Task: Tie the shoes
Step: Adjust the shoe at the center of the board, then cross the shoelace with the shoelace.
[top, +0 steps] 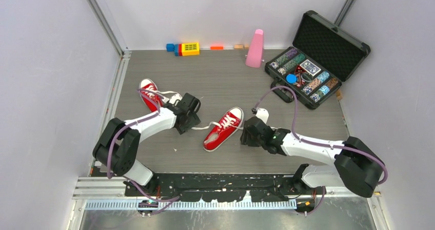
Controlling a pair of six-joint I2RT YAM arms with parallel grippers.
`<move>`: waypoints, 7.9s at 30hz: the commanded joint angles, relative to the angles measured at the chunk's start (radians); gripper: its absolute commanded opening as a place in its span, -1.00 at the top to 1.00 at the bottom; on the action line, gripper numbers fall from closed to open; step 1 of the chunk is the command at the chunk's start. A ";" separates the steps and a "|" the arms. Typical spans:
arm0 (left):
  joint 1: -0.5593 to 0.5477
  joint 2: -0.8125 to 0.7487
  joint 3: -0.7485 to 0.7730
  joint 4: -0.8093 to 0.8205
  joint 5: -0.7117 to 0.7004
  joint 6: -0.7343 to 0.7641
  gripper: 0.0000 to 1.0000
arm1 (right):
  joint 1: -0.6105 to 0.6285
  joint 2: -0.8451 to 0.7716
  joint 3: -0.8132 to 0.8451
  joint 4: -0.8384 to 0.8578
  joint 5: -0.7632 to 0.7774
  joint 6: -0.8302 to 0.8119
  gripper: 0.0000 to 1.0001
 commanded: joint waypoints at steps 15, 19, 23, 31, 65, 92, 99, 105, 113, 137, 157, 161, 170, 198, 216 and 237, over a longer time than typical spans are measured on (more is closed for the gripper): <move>0.077 -0.043 -0.011 -0.011 -0.002 0.070 -0.15 | -0.114 0.361 0.299 0.043 0.040 -0.050 0.31; 0.078 -0.025 -0.012 0.002 0.015 0.060 -0.12 | -0.116 0.373 0.319 0.049 0.037 -0.059 0.30; 0.078 -0.011 -0.019 0.009 0.012 0.039 -0.05 | -0.120 0.397 0.337 0.069 0.020 -0.070 0.31; 0.078 0.042 -0.005 -0.020 -0.011 -0.010 0.08 | -0.123 0.458 0.393 0.090 -0.014 -0.087 0.31; 0.093 -0.180 -0.051 0.446 0.498 0.668 1.00 | -0.233 0.406 0.428 -0.022 -0.145 -0.159 0.29; 0.093 -0.357 -0.009 0.333 0.502 0.785 1.00 | -0.234 0.344 0.510 -0.220 0.037 -0.187 -0.17; 0.092 -0.364 -0.021 0.342 0.519 0.782 1.00 | -0.233 0.355 0.553 -0.360 0.116 -0.221 -0.38; 0.092 -0.370 -0.024 0.348 0.535 0.776 1.00 | -0.235 0.449 0.611 -0.356 0.100 -0.244 -0.30; 0.092 -0.380 -0.053 0.367 0.548 0.771 1.00 | -0.269 0.557 0.651 -0.330 0.057 -0.271 -0.29; 0.066 -0.350 -0.033 0.381 0.540 0.776 1.00 | -0.299 0.360 0.571 -0.341 -0.037 -0.319 1.00; -0.121 -0.015 0.271 0.319 0.476 0.998 1.00 | -0.299 -0.073 0.380 -0.381 -0.207 -0.331 1.00; -0.158 0.089 0.376 0.277 0.475 1.029 1.00 | -0.299 -0.113 0.364 -0.367 -0.249 -0.325 0.99; -0.252 0.238 0.597 0.087 0.441 1.076 0.31 | -0.299 -0.171 0.327 -0.319 -0.255 -0.279 1.00; -0.166 0.104 0.352 0.065 0.553 1.045 0.16 | -0.299 0.054 0.516 -0.356 -0.219 -0.324 1.00; -0.139 0.119 0.357 0.022 0.517 1.046 0.88 | -0.299 0.118 0.550 -0.333 -0.221 -0.328 1.00; -0.138 0.022 0.293 0.064 0.506 1.086 1.00 | -0.306 0.253 0.656 -0.230 -0.360 -0.232 1.00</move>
